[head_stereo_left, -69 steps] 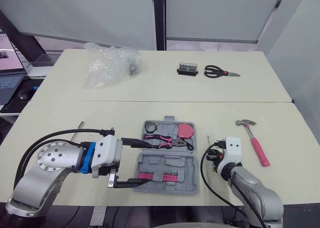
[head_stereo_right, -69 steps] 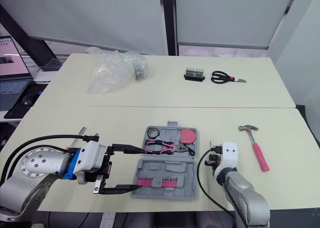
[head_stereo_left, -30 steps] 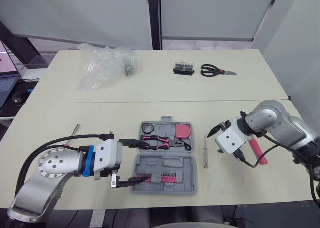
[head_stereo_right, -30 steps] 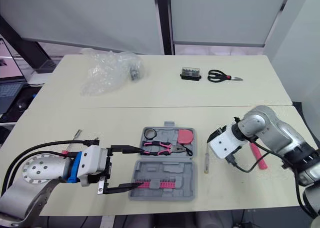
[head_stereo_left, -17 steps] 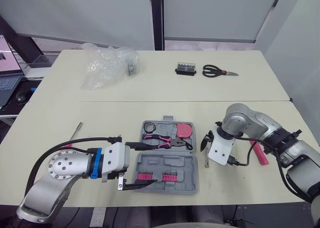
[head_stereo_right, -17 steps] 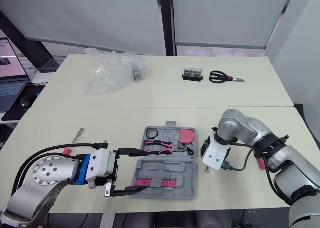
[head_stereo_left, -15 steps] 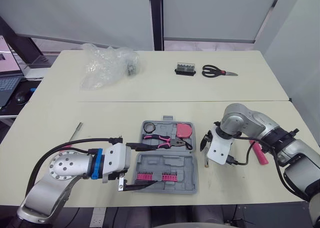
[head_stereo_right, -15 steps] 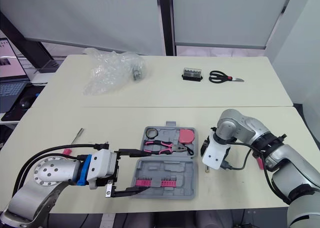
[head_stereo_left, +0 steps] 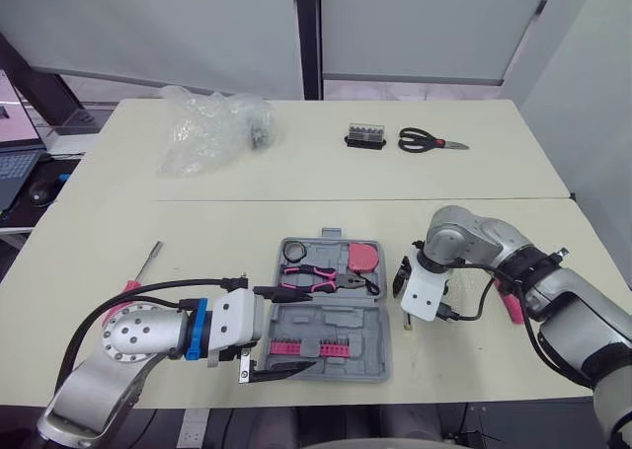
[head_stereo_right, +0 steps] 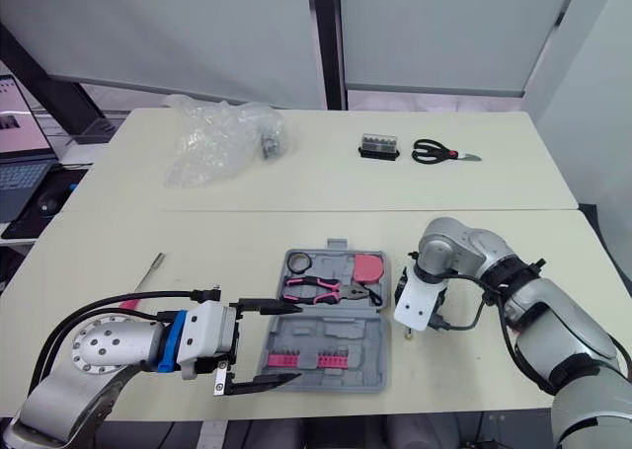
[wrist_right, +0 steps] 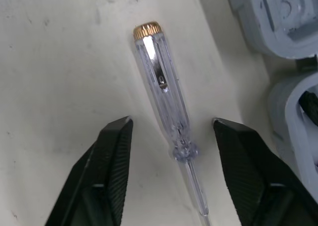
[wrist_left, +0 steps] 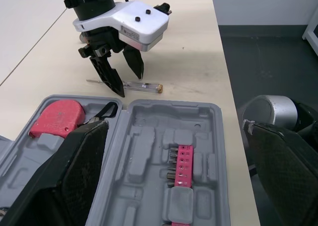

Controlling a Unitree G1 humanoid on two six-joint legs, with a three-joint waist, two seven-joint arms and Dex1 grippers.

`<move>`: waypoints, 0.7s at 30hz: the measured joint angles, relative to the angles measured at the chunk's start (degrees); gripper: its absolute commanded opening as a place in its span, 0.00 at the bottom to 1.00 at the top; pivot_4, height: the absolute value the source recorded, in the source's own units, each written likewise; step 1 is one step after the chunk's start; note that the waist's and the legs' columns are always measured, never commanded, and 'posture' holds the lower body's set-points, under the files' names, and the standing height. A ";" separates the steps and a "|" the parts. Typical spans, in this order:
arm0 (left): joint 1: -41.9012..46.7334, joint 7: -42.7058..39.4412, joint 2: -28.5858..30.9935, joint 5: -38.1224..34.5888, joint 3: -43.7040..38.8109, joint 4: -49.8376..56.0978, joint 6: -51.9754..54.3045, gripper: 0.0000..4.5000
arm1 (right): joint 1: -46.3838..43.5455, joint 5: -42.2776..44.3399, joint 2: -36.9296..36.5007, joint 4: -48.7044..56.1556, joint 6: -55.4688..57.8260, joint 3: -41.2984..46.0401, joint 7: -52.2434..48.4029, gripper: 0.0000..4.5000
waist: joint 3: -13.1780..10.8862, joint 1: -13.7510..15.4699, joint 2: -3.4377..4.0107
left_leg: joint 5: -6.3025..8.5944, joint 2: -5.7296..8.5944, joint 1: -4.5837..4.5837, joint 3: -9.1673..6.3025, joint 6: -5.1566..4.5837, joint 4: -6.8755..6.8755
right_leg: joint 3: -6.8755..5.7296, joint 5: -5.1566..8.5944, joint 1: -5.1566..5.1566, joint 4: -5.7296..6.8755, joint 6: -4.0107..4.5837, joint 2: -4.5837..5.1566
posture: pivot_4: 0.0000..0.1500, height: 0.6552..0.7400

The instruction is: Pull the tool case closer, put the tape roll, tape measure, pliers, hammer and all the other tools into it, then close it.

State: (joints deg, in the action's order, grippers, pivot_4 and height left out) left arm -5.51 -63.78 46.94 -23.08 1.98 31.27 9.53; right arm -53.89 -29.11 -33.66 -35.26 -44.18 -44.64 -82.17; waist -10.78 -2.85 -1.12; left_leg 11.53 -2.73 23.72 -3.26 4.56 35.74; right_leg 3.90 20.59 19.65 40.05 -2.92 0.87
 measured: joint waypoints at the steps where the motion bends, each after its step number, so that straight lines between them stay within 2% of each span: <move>1: 0.05 0.05 0.00 0.05 0.00 -0.04 0.00 1.00 | -0.23 -0.28 0.13 -0.57 -0.31 0.00 0.33 0.38 | 0.00 -0.01 0.00 | 0.00 0.00 0.00 0.00 0.00 0.00 | 0.00 0.00 0.00 0.00 0.00 0.00 | 1.00 1.00; 6: 0.51 0.17 0.00 0.38 0.00 -0.23 -0.01 1.00 | -0.68 -1.10 0.27 -1.75 -0.50 0.15 2.10 0.20 | 0.00 -0.06 0.00 | 0.00 0.00 -0.07 0.00 0.00 0.00 | 0.01 0.00 -0.07 0.00 0.00 0.00 | 1.00 1.00; 10: 0.72 0.21 -0.14 0.53 0.05 -0.46 -0.03 1.00 | 1.76 1.40 -1.26 0.85 2.25 2.05 1.45 0.07 | 0.00 0.04 0.00 | 0.00 0.00 -0.07 -0.02 0.00 0.00 | 0.00 0.00 -0.10 -0.01 0.00 0.00 | 1.00 1.00; 16: 1.22 0.41 -0.97 0.67 0.50 -1.28 -0.14 1.00 | 8.74 7.81 -8.02 11.35 10.86 5.89 -3.11 0.06 | -0.02 0.81 0.04 | 0.01 0.04 -0.02 0.00 -0.01 0.01 | 0.01 0.00 -0.08 -0.03 0.00 0.05 | 1.00 1.00; 21: 2.25 0.45 -2.03 0.71 1.52 -1.90 -0.37 1.00 | 15.95 15.14 -16.06 24.52 29.10 14.22 -6.93 0.06 | -0.03 1.11 0.05 | 0.01 0.05 0.00 -0.02 -0.01 0.02 | -0.01 0.00 -0.11 -0.05 0.00 0.06 | 1.00 1.00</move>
State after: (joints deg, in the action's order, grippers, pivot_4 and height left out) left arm -3.26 -63.32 44.92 -22.37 3.50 29.37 9.16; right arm -37.94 -13.97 -49.72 -10.75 -15.08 -30.41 -89.10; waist -10.81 -1.74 -1.07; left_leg 11.54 -2.69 23.71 -3.28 4.55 35.76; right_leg 3.89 20.59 19.54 40.00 -2.92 0.93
